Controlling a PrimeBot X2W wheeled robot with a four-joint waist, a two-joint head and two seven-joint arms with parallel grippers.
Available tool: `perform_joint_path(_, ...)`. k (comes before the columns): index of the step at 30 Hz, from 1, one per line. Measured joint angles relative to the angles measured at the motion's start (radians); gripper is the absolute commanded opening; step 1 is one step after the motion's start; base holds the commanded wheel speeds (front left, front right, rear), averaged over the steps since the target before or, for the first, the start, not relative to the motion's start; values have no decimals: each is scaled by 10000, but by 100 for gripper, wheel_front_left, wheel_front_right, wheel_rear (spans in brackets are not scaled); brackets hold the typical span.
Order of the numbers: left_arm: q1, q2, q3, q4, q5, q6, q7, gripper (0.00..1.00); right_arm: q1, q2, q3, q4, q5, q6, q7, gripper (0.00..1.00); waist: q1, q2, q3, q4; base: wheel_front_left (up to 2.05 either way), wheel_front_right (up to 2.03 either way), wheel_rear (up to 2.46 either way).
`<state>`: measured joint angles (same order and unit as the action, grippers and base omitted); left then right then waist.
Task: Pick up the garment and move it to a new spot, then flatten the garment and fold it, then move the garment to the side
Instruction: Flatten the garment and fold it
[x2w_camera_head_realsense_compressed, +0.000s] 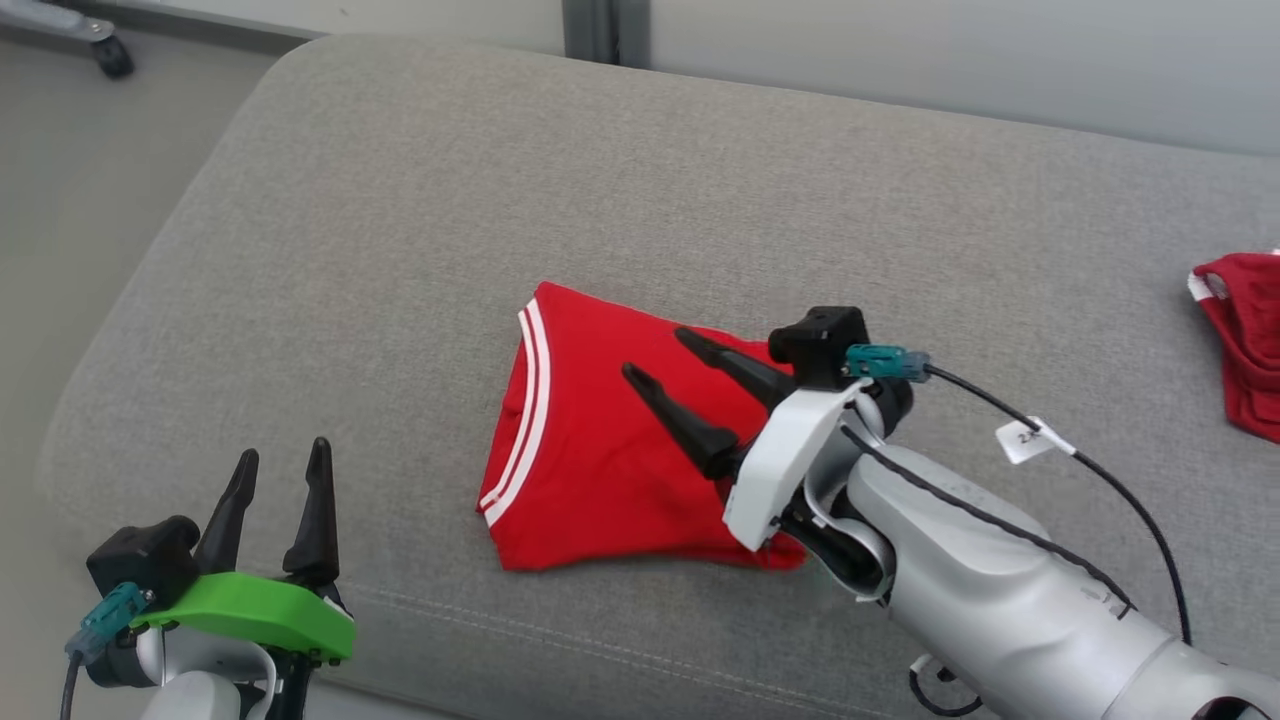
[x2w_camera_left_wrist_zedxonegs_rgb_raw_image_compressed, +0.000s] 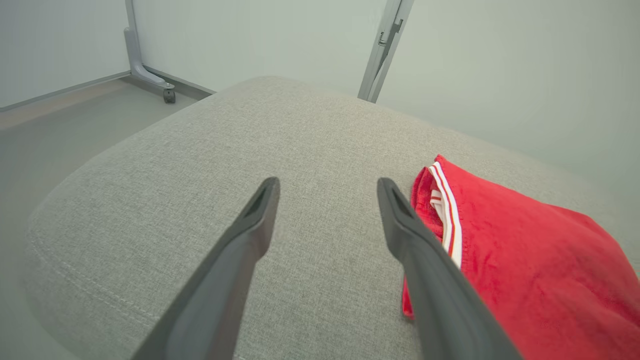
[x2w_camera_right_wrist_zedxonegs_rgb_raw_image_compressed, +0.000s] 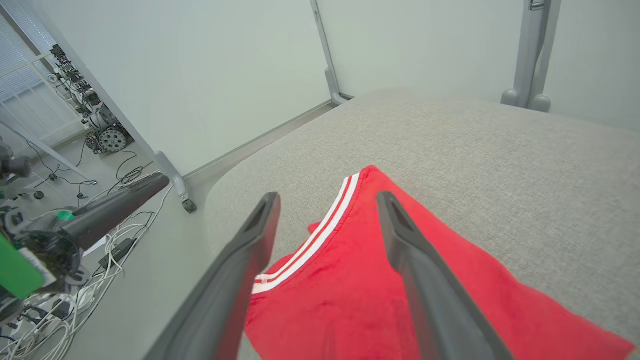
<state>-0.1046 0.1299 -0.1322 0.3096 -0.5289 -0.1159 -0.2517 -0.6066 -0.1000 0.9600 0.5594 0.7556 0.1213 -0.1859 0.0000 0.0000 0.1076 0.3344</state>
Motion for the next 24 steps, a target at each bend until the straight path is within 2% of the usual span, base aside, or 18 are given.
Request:
perform_joint_path(6, 1, 48, 58, -142, 71, -31, 0, 100, 45, -407, -332, -15, -31, -226, -351, 100, 0, 0, -93, -659, 0, 0, 0)
perform_joint_path(12, 13, 46, 234, -326, 132, -31, -2, 100, 506, -654, -756, -163, -173, -709, -527, 100, 0, 0, -223, -1331, 0, 0, 0)
perform_joint_path(18, 24, 38, 460, -520, 378, -31, 0, 100, 984, -1020, -1174, -431, -403, -1248, -617, 100, 0, 1, -363, -1968, 0, 0, 0)
perform_joint_path(22, 24, 23, 698, -763, 441, -25, -2, 100, 1320, -1304, -1659, -788, -754, -1747, -686, 100, 0, 0, -458, -2334, 0, 0, 0)
perform_joint_path(24, 26, -6, 723, -853, 525, -25, -2, 100, 1463, -1409, -2219, -1252, -920, -2033, -686, 100, 0, 0, -502, -2487, 0, 0, 0)
